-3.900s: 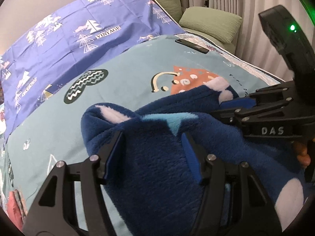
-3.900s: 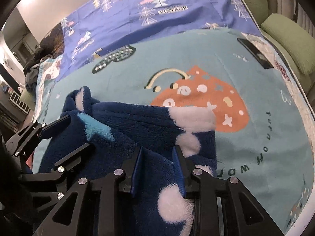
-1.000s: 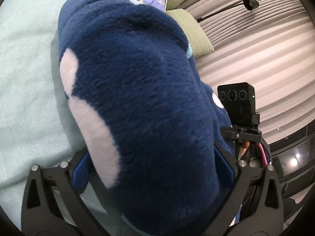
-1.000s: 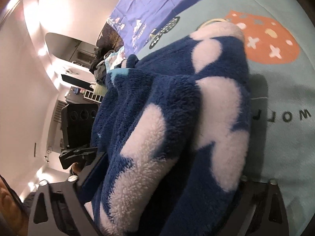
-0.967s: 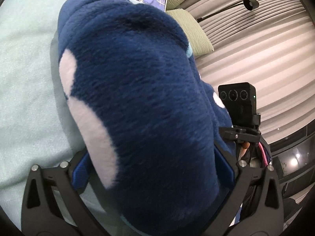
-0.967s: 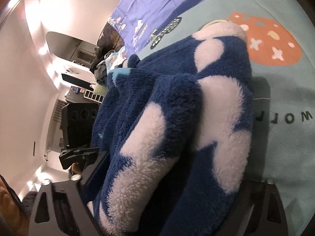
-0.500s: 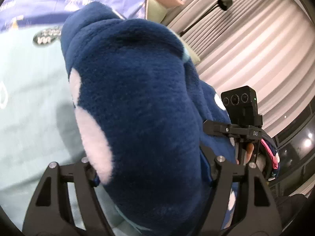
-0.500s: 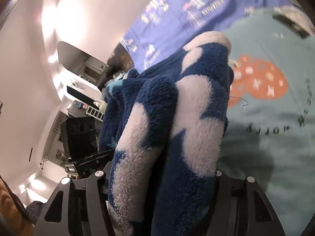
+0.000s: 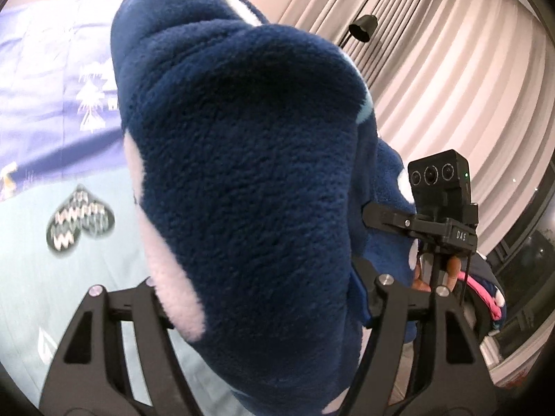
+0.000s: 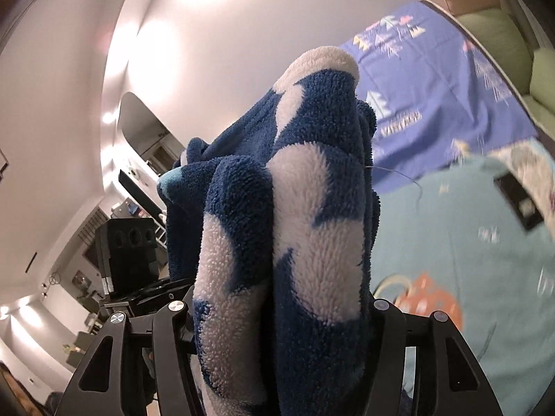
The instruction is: Fold small clothes
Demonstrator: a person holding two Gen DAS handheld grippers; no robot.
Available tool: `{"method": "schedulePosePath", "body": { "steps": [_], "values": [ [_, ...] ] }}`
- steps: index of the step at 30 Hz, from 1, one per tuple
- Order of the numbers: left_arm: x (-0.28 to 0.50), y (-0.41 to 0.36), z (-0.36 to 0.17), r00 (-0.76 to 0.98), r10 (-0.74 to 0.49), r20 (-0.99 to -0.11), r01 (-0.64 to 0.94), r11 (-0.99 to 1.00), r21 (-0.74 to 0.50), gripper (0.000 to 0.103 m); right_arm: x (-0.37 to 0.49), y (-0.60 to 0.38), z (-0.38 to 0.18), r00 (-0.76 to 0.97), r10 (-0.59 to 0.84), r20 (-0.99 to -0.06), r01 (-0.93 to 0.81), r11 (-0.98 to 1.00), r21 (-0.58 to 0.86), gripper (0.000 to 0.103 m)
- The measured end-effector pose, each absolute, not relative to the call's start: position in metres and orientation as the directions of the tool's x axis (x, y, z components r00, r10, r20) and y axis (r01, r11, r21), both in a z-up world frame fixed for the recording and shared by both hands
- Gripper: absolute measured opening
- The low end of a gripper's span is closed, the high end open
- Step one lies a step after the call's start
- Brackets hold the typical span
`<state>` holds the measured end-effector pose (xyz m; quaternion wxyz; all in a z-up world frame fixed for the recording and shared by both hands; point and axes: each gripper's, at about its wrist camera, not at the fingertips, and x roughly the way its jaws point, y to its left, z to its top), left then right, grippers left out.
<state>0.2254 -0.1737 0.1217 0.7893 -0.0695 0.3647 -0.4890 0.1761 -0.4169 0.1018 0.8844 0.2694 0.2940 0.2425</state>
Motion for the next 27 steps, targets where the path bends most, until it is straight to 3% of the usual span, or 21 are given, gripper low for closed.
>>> {"method": "schedulePosePath", "body": {
  "steps": [6, 12, 16, 22, 27],
  "values": [
    [0.293, -0.207, 0.131, 0.273, -0.803, -0.530, 0.714, 0.538, -0.447, 0.072, 0.248, -0.450, 0.114, 0.699, 0.585, -0.412, -0.273, 0.750, 0.602, 0.060],
    [0.355, -0.236, 0.115, 0.279, -0.775, -0.567, 0.703, 0.567, -0.429, 0.072, 0.315, -0.476, 0.088, 0.673, 0.607, -0.422, -0.273, 0.735, 0.621, 0.060],
    [0.401, -0.246, 0.077, 0.242, -0.776, -0.583, 0.650, 0.576, -0.496, 0.072, 0.350, -0.488, 0.063, 0.653, 0.612, -0.445, -0.246, 0.728, 0.640, 0.060],
    [0.459, -0.261, 0.000, 0.227, -0.728, -0.647, 0.574, 0.636, -0.515, 0.072, 0.417, -0.501, -0.016, 0.591, 0.589, -0.551, -0.140, 0.748, 0.649, 0.060],
    [0.500, -0.259, -0.057, 0.225, -0.683, -0.694, 0.471, 0.700, -0.536, 0.072, 0.460, -0.517, -0.073, 0.579, 0.605, -0.547, -0.056, 0.698, 0.714, 0.061]
  ]
}}
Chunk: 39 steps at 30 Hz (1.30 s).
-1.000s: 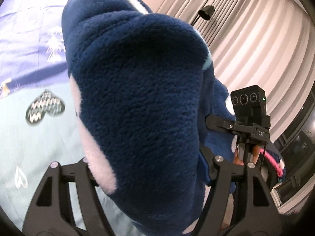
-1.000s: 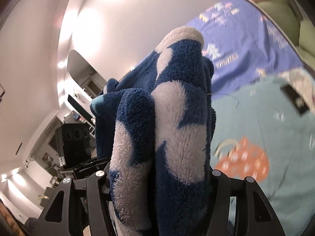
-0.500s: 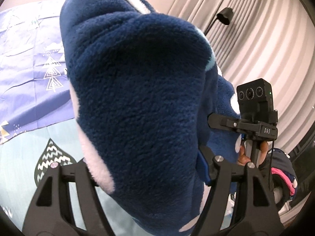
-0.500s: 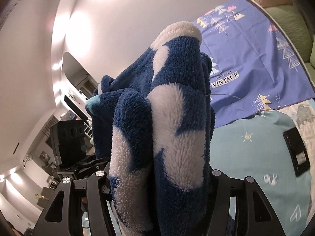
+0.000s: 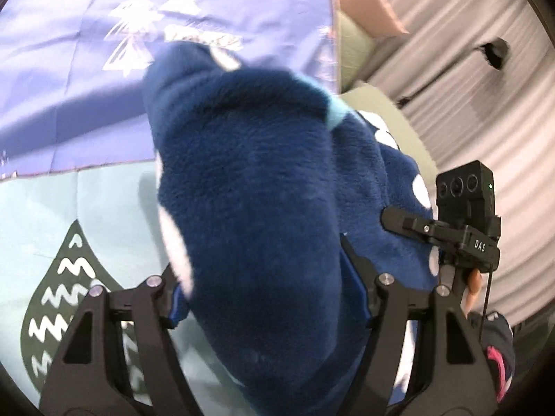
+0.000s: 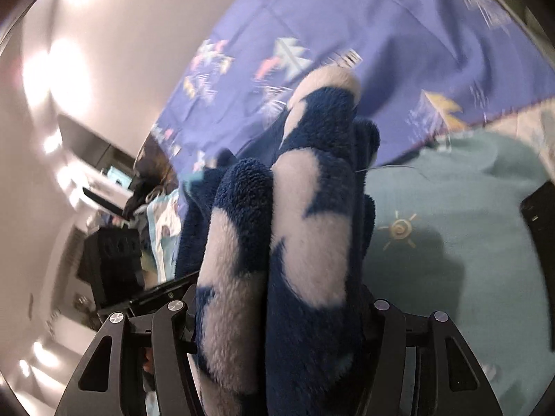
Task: Fold small clothes
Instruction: 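Lower the rolled bundle onto the sheet and open both grippers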
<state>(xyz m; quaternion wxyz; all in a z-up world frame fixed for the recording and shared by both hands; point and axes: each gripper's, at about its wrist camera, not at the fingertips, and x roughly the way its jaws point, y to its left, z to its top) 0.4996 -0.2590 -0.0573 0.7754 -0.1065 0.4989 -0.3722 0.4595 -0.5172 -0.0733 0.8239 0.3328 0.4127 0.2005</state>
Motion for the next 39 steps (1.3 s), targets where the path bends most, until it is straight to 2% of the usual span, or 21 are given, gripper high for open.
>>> {"method": "schedulePosePath", "body": {
  "steps": [2, 4, 6, 8, 10, 17, 23, 24, 26, 27, 28, 29, 30, 31, 34, 39],
  "values": [
    [0.508, -0.260, -0.077, 0.233, -0.666, -0.708, 0.463, 0.716, -0.522, 0.074, 0.476, -0.522, -0.102, 0.570, 0.592, -0.571, -0.004, 0.696, 0.718, 0.063],
    [0.511, -0.259, -0.085, 0.254, -0.669, -0.698, 0.469, 0.717, -0.517, 0.082, 0.481, -0.530, -0.119, 0.579, 0.597, -0.555, 0.020, 0.670, 0.742, 0.070],
    [0.504, -0.264, -0.083, 0.300, -0.648, -0.700, 0.514, 0.728, -0.454, 0.091, 0.479, -0.538, -0.128, 0.591, 0.624, -0.511, 0.021, 0.621, 0.784, 0.071],
    [0.495, -0.274, -0.079, 0.335, -0.633, -0.698, 0.547, 0.734, -0.403, 0.093, 0.476, -0.543, -0.132, 0.598, 0.611, -0.519, 0.032, 0.628, 0.777, 0.074],
    [0.493, -0.276, -0.077, 0.345, -0.631, -0.695, 0.529, 0.742, -0.412, 0.093, 0.475, -0.548, -0.127, 0.607, 0.582, -0.541, 0.054, 0.649, 0.759, 0.079],
    [0.485, -0.243, -0.072, 0.408, -0.596, -0.692, 0.471, 0.786, -0.399, 0.093, 0.432, -0.560, -0.075, 0.646, 0.444, -0.621, 0.123, 0.742, 0.659, 0.079],
    [0.431, -0.224, -0.026, 0.416, -0.667, -0.617, 0.551, 0.725, -0.413, 0.093, 0.349, -0.524, -0.020, 0.722, 0.311, -0.618, 0.073, 0.854, 0.515, 0.079],
    [0.422, -0.224, -0.021, 0.409, -0.684, -0.604, 0.570, 0.708, -0.416, 0.093, 0.338, -0.513, -0.015, 0.726, 0.308, -0.615, 0.050, 0.869, 0.493, 0.077],
    [0.400, -0.229, -0.015, 0.371, -0.723, -0.583, 0.616, 0.661, -0.428, 0.093, 0.316, -0.488, -0.010, 0.735, 0.318, -0.598, -0.015, 0.890, 0.456, 0.065],
    [0.393, -0.235, -0.015, 0.354, -0.732, -0.582, 0.631, 0.646, -0.429, 0.089, 0.310, -0.477, -0.013, 0.729, 0.327, -0.601, -0.035, 0.895, 0.445, 0.050],
    [0.386, -0.242, -0.019, 0.334, -0.732, -0.593, 0.646, 0.637, -0.422, 0.086, 0.313, -0.472, -0.018, 0.719, 0.328, -0.613, -0.032, 0.896, 0.442, 0.030],
    [0.380, -0.258, -0.032, 0.318, -0.692, -0.647, 0.661, 0.652, -0.372, 0.073, 0.317, -0.469, -0.036, 0.688, 0.288, -0.666, 0.021, 0.910, 0.415, 0.020],
    [0.378, -0.270, -0.042, 0.335, -0.646, -0.686, 0.669, 0.676, -0.310, 0.069, 0.324, -0.470, -0.053, 0.658, 0.226, -0.719, 0.091, 0.923, 0.374, 0.006],
    [0.376, -0.281, -0.054, 0.347, -0.615, -0.708, 0.685, 0.682, -0.256, 0.069, 0.331, -0.475, -0.076, 0.621, 0.180, -0.763, 0.162, 0.923, 0.350, 0.000],
    [0.358, -0.303, -0.065, 0.447, -0.565, -0.694, 0.719, 0.688, -0.096, 0.070, 0.329, -0.486, -0.102, 0.642, 0.202, -0.740, 0.206, 0.884, 0.419, 0.000],
    [0.361, -0.298, -0.053, 0.457, -0.551, -0.698, 0.699, 0.708, -0.101, 0.070, 0.322, -0.460, -0.077, 0.617, 0.067, -0.784, 0.214, 0.944, 0.249, 0.003]
  ]
}}
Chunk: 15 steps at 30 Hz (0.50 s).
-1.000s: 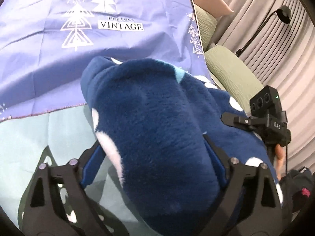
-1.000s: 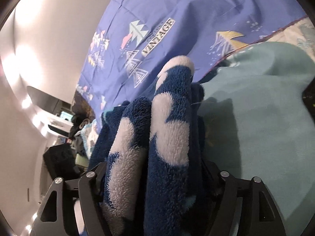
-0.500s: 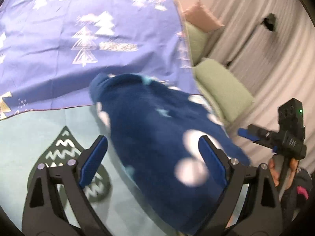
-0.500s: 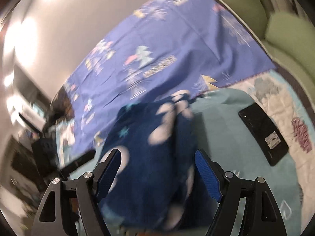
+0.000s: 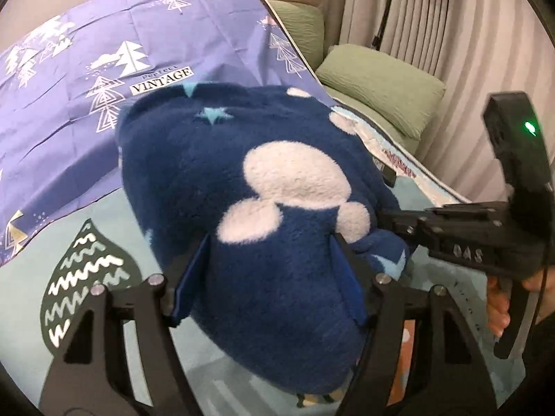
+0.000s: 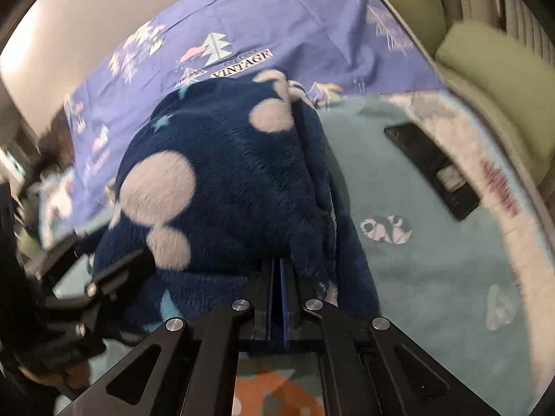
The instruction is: Fold small clothes
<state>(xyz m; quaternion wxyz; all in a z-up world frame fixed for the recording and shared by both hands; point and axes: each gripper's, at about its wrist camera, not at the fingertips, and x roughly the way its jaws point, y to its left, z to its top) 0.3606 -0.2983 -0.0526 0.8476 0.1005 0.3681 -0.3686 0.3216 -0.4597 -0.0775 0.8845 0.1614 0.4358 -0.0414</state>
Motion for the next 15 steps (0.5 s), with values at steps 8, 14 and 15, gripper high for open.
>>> {"method": "schedulePosePath", "body": {
  "steps": [8, 14, 15],
  "values": [
    [0.295, -0.221, -0.005, 0.486, -0.603, -0.633, 0.614, 0.751, -0.243, 0.082, 0.216, -0.388, -0.016, 0.724, -0.144, -0.675, 0.248, 0.967, 0.060, 0.028],
    [0.226, -0.174, 0.023, 0.595, -0.514, -0.619, 0.589, 0.802, -0.100, 0.085, 0.145, -0.338, 0.016, 0.770, -0.175, -0.613, 0.239, 0.971, 0.022, 0.047],
    [0.217, -0.168, 0.026, 0.606, -0.502, -0.617, 0.583, 0.808, -0.085, 0.086, 0.139, -0.334, 0.019, 0.774, -0.177, -0.608, 0.240, 0.970, 0.024, 0.051]
  ]
}}
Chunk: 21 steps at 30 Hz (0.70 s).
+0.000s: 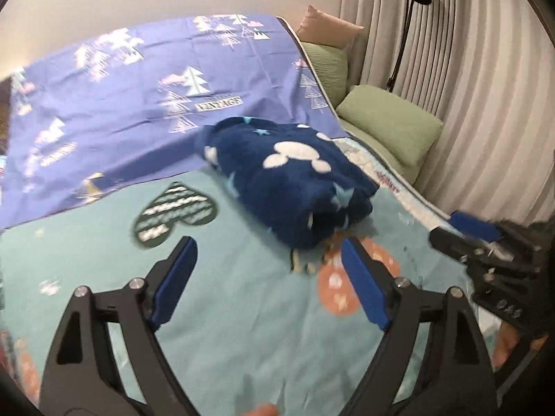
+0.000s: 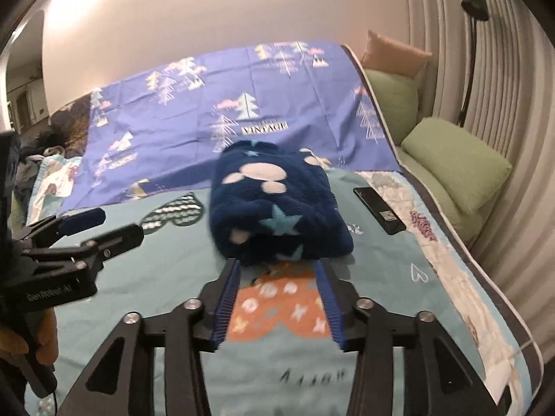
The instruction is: Fold small clothes
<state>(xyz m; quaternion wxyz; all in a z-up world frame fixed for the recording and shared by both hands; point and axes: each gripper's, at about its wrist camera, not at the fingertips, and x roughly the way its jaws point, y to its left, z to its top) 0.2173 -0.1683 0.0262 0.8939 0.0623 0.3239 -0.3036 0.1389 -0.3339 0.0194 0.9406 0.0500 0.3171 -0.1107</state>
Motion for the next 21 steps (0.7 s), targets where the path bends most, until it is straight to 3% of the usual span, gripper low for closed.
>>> {"method": "schedulePosePath", "body": {
  "steps": [5, 10, 16, 21],
  "values": [
    [0.165, -0.141, 0.039, 0.686, -0.436, -0.582, 0.520, 0.854, -0.027, 0.091, 0.084, -0.308, 0.038, 0.786, -0.191, -0.588, 0.265, 0.963, 0.041, 0.056],
    [0.116, -0.130, 0.045, 0.762, -0.360, -0.538, 0.447, 0.894, 0.035, 0.095, 0.043, -0.286, 0.040, 0.788, -0.185, -0.587, 0.257, 0.966, 0.041, 0.072],
    [0.069, -0.126, 0.050, 0.804, -0.328, -0.496, 0.438, 0.891, 0.119, 0.101, 0.011, -0.271, 0.041, 0.786, -0.213, -0.580, 0.280, 0.960, 0.027, 0.078],
    [0.054, -0.121, 0.051, 0.794, -0.322, -0.516, 0.439, 0.891, 0.118, 0.101, -0.006, -0.269, 0.043, 0.797, -0.208, -0.567, 0.284, 0.958, 0.047, 0.081]
  ]
}}
